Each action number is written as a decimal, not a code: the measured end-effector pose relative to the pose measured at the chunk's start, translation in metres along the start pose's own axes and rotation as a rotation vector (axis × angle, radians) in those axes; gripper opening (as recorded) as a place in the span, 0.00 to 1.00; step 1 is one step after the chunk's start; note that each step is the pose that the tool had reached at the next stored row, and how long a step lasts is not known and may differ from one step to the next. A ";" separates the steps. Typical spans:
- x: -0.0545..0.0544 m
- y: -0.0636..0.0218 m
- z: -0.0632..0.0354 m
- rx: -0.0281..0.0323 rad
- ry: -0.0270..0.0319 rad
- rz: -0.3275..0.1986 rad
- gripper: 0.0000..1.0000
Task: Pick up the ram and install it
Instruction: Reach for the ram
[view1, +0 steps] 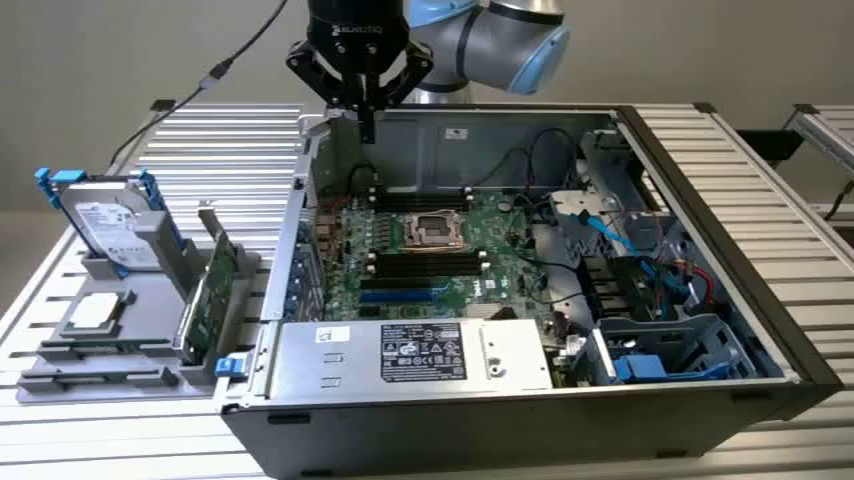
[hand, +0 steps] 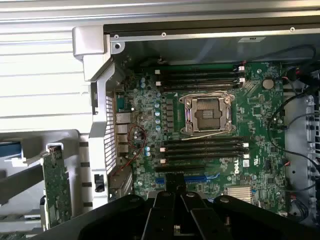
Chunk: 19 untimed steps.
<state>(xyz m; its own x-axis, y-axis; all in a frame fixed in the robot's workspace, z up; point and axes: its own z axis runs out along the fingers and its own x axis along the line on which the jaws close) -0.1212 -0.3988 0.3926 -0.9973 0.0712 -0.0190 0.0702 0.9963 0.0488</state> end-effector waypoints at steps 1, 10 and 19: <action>0.000 0.0000 0.0000 0.0000 0.0000 0.000 0.11; 0.003 -0.0003 -0.0002 0.0003 0.0006 0.000 0.11; 0.042 -0.0084 0.0004 0.0002 0.0014 0.000 0.11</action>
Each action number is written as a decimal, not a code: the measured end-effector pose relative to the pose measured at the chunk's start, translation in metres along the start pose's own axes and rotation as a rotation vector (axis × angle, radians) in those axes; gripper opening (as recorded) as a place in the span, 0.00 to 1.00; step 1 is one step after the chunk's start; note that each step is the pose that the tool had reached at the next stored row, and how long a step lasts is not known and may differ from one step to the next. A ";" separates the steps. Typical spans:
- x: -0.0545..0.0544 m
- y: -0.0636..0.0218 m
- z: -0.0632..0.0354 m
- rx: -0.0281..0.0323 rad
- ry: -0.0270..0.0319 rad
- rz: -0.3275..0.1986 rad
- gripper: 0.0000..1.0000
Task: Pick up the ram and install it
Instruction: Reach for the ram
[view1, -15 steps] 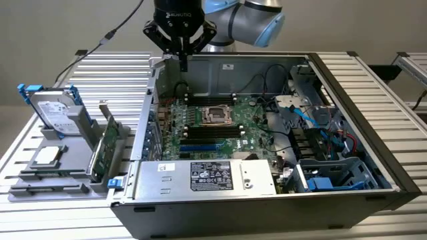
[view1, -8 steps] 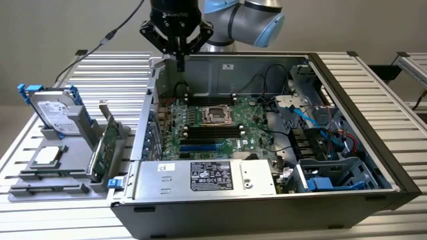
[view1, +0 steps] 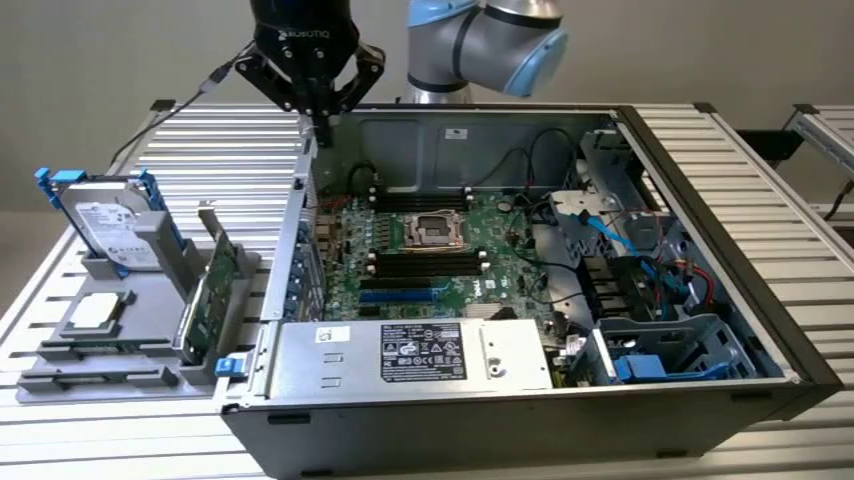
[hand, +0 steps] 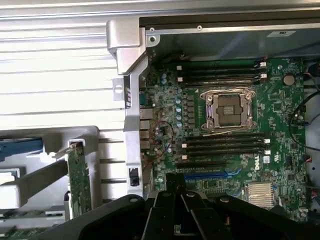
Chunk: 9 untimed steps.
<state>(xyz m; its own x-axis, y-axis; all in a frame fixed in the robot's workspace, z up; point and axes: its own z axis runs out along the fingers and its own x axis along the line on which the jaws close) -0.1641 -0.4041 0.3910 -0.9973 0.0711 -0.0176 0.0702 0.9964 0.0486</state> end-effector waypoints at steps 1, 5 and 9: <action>0.004 -0.0010 0.0001 0.0000 0.0000 0.000 0.11; 0.022 -0.0052 0.0008 -0.0001 0.0000 0.000 0.11; 0.040 -0.0101 0.0013 0.0000 0.0000 0.000 0.11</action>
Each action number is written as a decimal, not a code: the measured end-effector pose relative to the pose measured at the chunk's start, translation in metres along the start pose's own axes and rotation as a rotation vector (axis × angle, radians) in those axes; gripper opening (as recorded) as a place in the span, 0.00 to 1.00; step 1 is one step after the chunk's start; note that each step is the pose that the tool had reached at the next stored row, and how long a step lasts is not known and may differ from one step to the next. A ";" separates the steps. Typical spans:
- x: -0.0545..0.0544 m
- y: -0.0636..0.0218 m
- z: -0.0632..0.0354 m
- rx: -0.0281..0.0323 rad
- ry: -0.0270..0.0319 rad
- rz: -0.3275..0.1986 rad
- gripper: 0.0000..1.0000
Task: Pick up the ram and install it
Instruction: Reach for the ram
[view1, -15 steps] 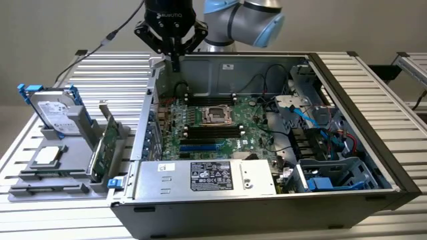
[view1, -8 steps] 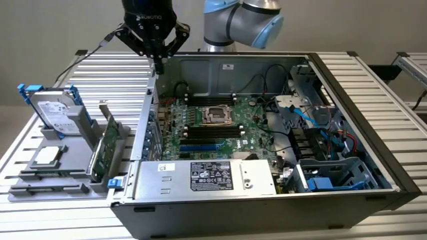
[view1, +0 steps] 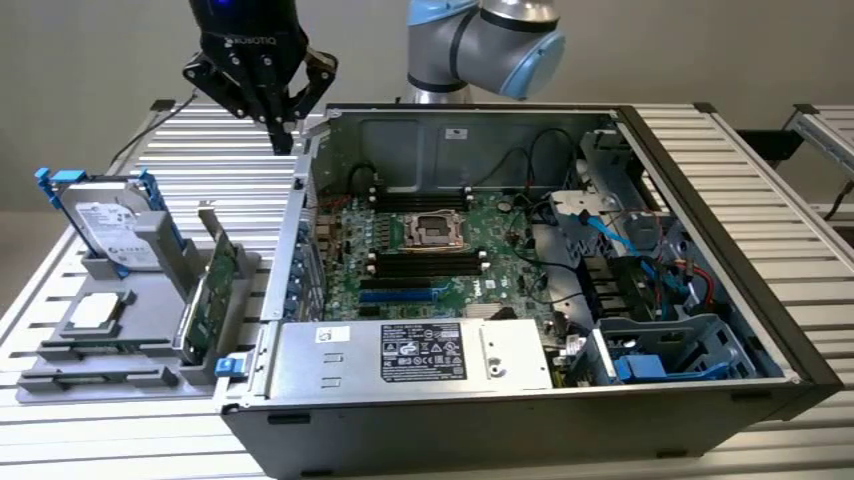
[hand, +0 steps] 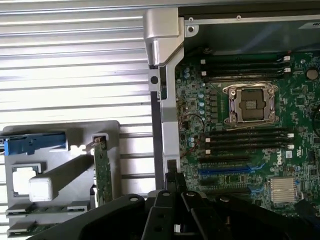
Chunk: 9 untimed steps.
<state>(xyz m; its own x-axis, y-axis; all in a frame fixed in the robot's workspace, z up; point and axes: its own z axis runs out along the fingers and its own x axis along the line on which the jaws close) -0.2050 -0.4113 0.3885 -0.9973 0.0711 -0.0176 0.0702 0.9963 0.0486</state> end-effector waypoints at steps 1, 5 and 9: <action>0.004 -0.0015 0.0001 -0.0001 0.0000 0.000 0.11; 0.022 -0.0079 0.0006 -0.0001 0.0000 0.000 0.11; 0.040 -0.0154 0.0014 0.0000 0.0000 0.000 0.11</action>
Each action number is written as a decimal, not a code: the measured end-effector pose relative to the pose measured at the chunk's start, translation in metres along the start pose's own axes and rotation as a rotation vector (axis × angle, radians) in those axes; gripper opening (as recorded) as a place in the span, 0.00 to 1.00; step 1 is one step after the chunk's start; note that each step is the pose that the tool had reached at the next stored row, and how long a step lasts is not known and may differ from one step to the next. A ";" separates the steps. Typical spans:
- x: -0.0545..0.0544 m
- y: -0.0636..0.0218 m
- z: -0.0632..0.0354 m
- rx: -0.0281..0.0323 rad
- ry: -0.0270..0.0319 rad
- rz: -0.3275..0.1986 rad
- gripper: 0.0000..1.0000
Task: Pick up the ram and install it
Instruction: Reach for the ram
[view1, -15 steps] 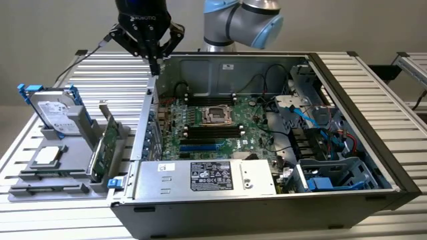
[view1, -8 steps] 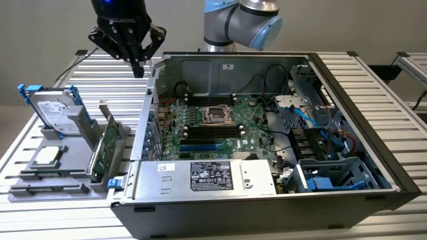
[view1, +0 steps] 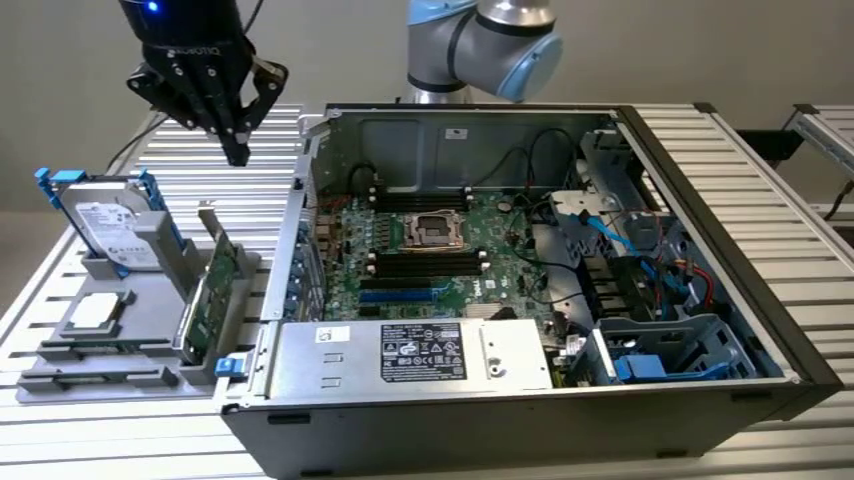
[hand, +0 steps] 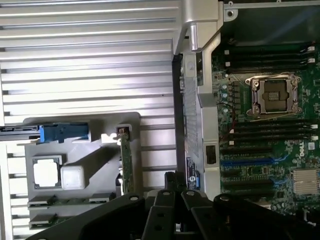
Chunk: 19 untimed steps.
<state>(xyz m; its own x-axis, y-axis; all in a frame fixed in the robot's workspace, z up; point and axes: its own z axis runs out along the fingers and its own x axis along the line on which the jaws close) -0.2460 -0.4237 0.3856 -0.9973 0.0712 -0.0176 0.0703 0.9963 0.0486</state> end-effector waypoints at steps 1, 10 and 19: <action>0.004 -0.0019 0.0002 0.0000 0.0000 0.000 0.11; 0.044 -0.0216 0.0028 0.0000 0.0000 0.000 0.11; 0.080 -0.0421 0.0057 0.0000 0.0001 0.000 0.11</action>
<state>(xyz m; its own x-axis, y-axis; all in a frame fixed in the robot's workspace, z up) -0.3288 -0.4596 0.3764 -0.9973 0.0712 -0.0175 0.0703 0.9963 0.0486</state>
